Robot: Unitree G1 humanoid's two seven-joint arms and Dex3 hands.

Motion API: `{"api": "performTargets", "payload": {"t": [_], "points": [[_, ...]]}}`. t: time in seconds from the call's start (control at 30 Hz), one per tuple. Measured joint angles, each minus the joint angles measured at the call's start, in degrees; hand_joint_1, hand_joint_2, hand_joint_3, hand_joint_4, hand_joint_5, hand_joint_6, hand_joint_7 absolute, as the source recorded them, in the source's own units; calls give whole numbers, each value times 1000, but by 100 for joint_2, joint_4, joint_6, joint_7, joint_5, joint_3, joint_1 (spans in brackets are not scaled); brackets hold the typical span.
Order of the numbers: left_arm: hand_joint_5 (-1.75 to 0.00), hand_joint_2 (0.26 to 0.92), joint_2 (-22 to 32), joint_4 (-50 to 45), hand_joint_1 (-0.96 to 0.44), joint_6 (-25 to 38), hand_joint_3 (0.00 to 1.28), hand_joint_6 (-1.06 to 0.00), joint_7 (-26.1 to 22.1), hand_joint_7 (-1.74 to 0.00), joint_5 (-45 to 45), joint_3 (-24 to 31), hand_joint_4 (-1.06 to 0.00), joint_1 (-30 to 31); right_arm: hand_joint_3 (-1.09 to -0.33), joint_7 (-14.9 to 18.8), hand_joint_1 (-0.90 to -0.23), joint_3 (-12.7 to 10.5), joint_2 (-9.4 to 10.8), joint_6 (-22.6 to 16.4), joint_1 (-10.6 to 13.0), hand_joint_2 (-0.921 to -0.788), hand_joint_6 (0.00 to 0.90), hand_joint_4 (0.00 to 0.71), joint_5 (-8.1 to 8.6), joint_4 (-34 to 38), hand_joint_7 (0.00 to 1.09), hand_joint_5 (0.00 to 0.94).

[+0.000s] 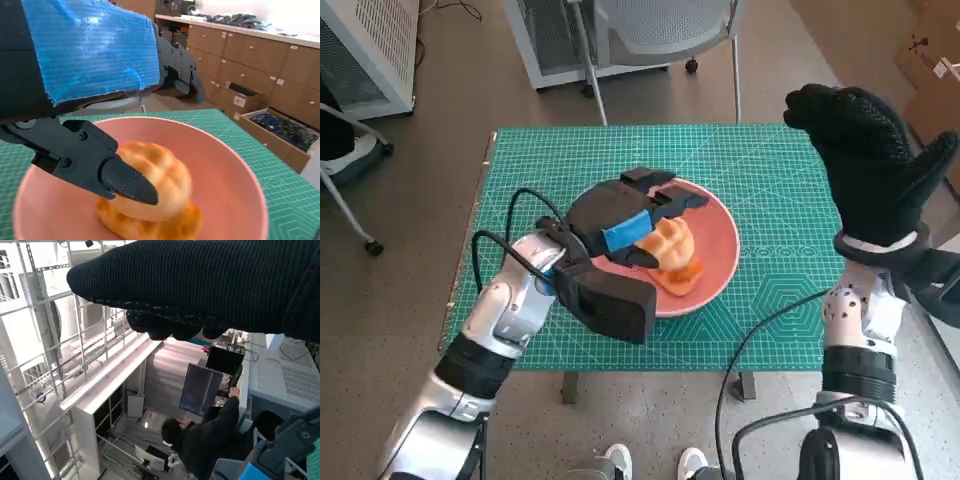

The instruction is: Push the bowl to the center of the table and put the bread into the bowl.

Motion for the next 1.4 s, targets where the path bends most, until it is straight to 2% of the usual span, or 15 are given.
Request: {"api": "performTargets", "payload": {"t": [0.5, 0.63, 0.67, 0.8, 1.0, 1.17, 1.4], "points": [[1, 875, -4, 102, -599, 29, 0, -189, -655, -29, -1294, 611, 1, 50, -761, 3, -616, 18, -11, 1, -1, -921, 428, 344, 3, 26, 1, 1], [1, 902, -6, 89, -597, 34, 21, -192, -820, -29, -1850, 930, 1, 104, -760, 3, -616, 18, -36, 10, -1, -921, 428, 345, 2, 24, 1, 1], [1, 909, -11, 72, -604, 36, 64, -191, -832, -28, -1986, 1035, 1, 118, -760, 2, -614, 18, -49, 16, -1, -921, 430, 345, 1, 24, 1, 1], [1, 919, -180, 45, -613, -111, 197, -175, -733, -19, -2737, 1602, 1, 182, -755, 1, -612, 18, -126, 30, -3, -921, 432, 346, 1, 19, 2, 1], [1, 921, -839, -4, -633, -792, 375, -142, -365, -4, -3944, 2358, 1, 241, -742, -69, -619, 22, -186, 63, -31, -921, 390, 337, -4, 14, 0, 0], [1, 921, -1313, -311, -612, -925, 384, -144, -216, -7, -4639, 2626, 1, 351, -739, -137, -627, 53, -186, 54, -88, -921, 367, 323, -61, 15, 0, 0], [1, 921, -1528, -658, -587, -778, 337, -158, -164, -21, -5010, 2702, 1, 501, -741, -225, -631, 55, -205, -93, -159, -921, 363, 315, -221, 84, 1, 0]]}}
